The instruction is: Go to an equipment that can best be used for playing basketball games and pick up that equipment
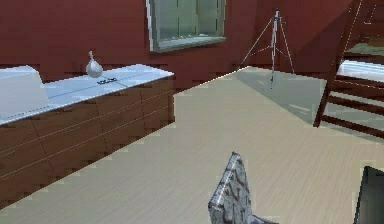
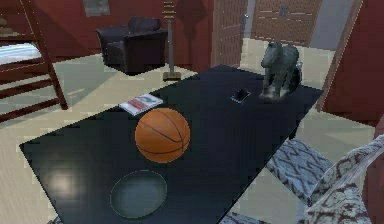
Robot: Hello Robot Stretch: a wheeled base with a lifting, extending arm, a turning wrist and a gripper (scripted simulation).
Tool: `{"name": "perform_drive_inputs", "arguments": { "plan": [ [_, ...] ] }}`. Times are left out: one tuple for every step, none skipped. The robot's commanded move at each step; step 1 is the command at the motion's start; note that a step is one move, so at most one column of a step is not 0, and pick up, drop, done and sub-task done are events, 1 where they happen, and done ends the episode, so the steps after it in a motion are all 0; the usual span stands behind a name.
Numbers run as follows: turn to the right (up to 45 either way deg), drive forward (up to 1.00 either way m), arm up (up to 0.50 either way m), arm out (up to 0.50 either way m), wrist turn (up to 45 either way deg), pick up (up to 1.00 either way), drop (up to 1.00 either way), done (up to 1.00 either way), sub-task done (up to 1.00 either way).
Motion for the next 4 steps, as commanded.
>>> {"name": "perform_drive_inputs", "arguments": {
  "plan": [
    [0.0, 0.0, 0.38, 0.0, 0.0, 0.0, 0.0, 0.0, 0.0],
    [0.0, 0.0, 0.0, 0.34, 0.0, 0.0, 0.0, 0.0, 0.0],
    [0.0, 0.0, 0.0, 0.0, 45.0, 0.0, 0.0, 0.0, 0.0],
    [0.0, 0.0, 0.0, 0.0, 45.0, 0.0, 0.0, 0.0, 0.0]
  ]
}}
